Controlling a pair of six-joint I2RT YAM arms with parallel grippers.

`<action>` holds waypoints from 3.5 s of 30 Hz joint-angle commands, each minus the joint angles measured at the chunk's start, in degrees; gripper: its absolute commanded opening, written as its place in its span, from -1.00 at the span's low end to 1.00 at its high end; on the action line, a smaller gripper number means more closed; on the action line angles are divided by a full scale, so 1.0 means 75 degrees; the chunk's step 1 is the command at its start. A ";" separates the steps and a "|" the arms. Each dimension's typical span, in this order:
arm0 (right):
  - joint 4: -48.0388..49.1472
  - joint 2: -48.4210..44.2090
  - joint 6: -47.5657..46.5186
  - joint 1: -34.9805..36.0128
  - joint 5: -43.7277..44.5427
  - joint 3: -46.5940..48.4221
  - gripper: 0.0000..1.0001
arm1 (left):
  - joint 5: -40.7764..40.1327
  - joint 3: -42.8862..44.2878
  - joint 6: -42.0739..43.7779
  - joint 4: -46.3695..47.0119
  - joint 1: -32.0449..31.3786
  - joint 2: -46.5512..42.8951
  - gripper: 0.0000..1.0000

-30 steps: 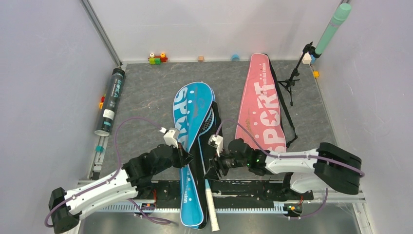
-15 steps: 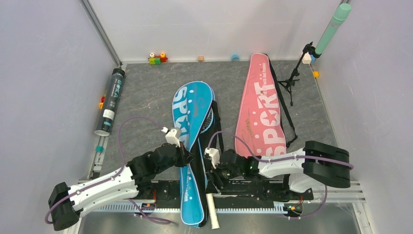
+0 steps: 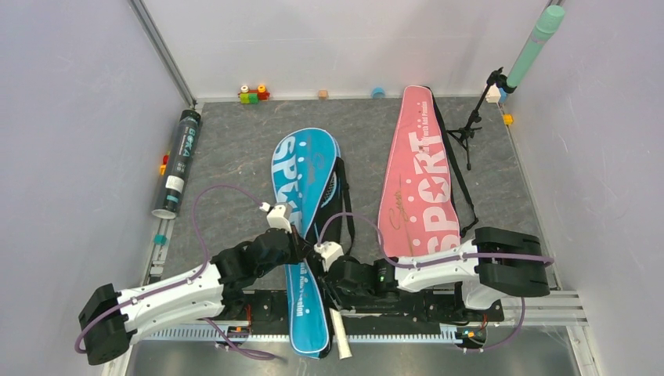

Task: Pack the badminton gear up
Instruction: Adjust the racket in the racket bag.

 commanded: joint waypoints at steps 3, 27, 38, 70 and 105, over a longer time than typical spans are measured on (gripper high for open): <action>-0.0489 -0.0050 -0.0056 -0.0082 0.1573 0.0196 -0.71 | 0.0077 0.0320 0.0116 0.0655 -0.0001 -0.0234 -0.95; 0.5593 0.0748 -0.0060 -0.2248 -0.3675 0.0092 -0.97 | 0.1278 -0.0891 -0.0032 0.0998 -0.0001 -0.0995 -0.96; 0.3798 -0.0372 -0.1508 -0.2576 -0.3051 -0.0634 0.35 | -0.0102 -0.0958 -0.0146 0.0405 0.0000 -0.2767 -0.95; 0.5563 0.1731 -0.1253 -0.3636 0.0120 -0.0723 0.80 | 0.1032 -0.1559 -0.0563 0.2174 -0.0001 -0.3320 -0.95; 0.0451 -0.1064 -0.8110 -0.3584 0.2165 0.2776 -1.00 | -0.2594 -0.0685 -0.0460 0.2362 0.0001 -0.0954 -0.62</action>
